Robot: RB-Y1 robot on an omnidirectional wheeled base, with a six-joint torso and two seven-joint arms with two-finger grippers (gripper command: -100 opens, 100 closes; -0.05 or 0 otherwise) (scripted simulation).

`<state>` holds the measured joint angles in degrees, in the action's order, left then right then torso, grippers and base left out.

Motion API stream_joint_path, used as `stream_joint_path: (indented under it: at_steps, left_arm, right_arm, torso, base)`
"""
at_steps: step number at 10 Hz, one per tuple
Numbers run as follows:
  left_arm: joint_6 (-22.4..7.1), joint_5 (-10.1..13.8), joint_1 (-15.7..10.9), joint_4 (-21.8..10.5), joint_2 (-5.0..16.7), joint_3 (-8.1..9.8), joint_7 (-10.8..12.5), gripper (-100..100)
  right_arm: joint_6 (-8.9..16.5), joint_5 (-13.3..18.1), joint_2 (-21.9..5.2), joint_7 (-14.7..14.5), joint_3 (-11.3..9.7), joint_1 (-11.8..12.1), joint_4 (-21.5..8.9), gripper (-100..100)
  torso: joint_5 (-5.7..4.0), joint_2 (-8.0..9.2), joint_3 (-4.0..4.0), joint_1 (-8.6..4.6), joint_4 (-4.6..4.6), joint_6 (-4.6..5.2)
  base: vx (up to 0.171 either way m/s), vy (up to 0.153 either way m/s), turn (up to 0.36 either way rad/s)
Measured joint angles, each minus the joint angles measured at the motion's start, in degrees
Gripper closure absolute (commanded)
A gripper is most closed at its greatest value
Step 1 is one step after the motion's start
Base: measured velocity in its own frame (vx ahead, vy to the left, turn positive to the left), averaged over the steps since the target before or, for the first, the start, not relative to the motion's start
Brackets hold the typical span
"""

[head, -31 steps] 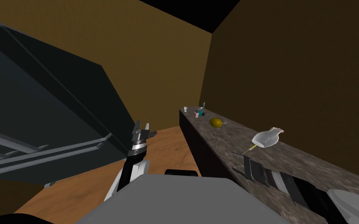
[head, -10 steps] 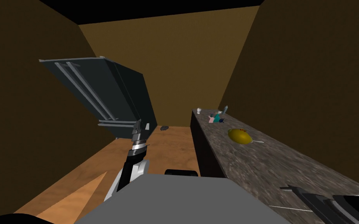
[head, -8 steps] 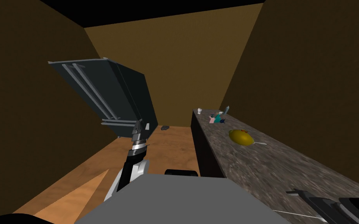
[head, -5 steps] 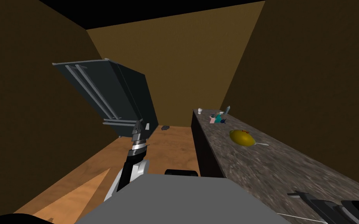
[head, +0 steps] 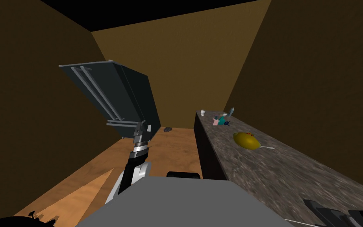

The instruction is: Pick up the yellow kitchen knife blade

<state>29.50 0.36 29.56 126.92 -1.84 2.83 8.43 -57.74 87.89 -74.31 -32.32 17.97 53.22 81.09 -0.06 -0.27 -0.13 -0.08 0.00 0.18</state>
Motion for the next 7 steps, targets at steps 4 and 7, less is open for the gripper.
stream_joint_path:
  at_steps: [4, 7]
  left_arm:
    - [0.0, 0.0, 0.0, 0.0, 0.0, 0.00, 0.0, 0]
    - [0.0, 0.0, 0.0, 0.0, 0.0, 0.00, 0.0, 0]
  right_arm:
    - [0.0, -0.1, 0.0, 0.1, 0.0, 0.0, -0.1, 100]
    - [-1.9, -0.7, -1.8, 1.1, 2.0, 0.3, 1.0, 0]
  torso:
    - [-0.01, 0.02, 0.01, -0.02, 0.00, -0.04]
    - [0.00, 0.03, 0.00, 0.03, -0.02, -0.02]
  base:
    - [-0.001, 0.001, -0.027]
    - [-0.003, 0.004, -0.046]
